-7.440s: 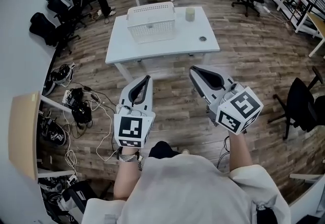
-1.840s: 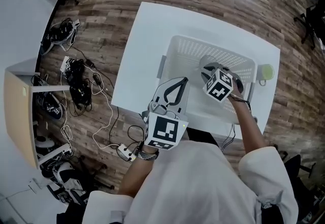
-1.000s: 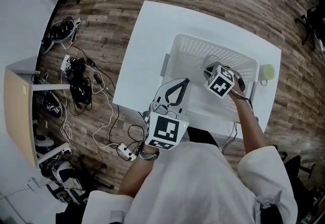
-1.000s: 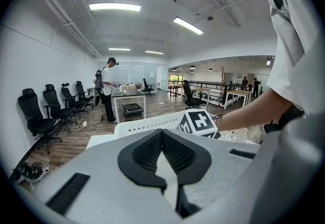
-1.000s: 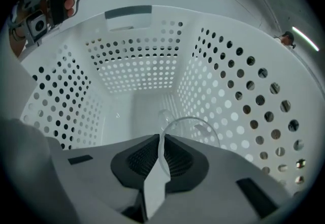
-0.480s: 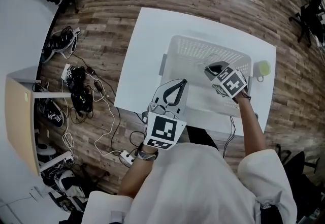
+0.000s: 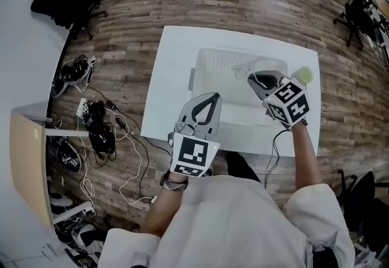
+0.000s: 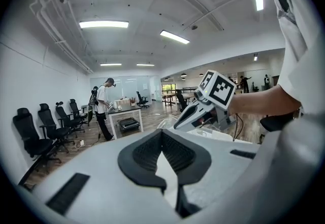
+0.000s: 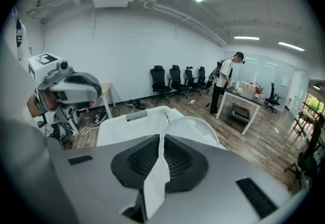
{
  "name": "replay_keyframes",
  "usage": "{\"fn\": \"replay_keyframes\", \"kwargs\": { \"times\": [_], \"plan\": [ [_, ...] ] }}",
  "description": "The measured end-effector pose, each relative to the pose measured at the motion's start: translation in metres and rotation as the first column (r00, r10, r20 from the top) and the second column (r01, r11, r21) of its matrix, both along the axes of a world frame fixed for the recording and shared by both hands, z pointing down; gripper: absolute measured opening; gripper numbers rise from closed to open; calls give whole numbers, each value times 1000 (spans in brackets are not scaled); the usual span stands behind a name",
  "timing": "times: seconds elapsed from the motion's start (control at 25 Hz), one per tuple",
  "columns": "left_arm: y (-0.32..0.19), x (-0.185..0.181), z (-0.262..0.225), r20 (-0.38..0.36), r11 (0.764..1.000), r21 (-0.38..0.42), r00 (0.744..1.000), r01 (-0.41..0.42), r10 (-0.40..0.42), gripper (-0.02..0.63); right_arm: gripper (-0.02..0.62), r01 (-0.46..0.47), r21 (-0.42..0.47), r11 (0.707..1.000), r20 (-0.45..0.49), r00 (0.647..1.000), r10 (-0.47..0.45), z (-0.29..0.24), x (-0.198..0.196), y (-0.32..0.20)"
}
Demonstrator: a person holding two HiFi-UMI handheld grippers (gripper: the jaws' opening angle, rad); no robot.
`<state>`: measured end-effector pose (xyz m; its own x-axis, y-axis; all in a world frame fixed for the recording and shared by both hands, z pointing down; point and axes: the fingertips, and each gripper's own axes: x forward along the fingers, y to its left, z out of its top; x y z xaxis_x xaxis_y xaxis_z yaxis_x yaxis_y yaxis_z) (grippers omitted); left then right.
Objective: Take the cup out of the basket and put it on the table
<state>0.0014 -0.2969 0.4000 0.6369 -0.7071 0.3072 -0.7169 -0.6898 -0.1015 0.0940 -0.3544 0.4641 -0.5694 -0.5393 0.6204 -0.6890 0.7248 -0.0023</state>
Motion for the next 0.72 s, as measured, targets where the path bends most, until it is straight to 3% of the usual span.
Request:
{"fn": "replay_keyframes", "kwargs": {
  "times": [0.32,0.72],
  "plan": [
    [18,-3,-39,-14,994,105,999,-28,29,0,40,-112,212,971,133,987,84,-87,9,56],
    [52,2,-77,-49,976,196,993,-95,107,0,40,-286,383,879,310,936,170,-160,29,134]
  ]
}}
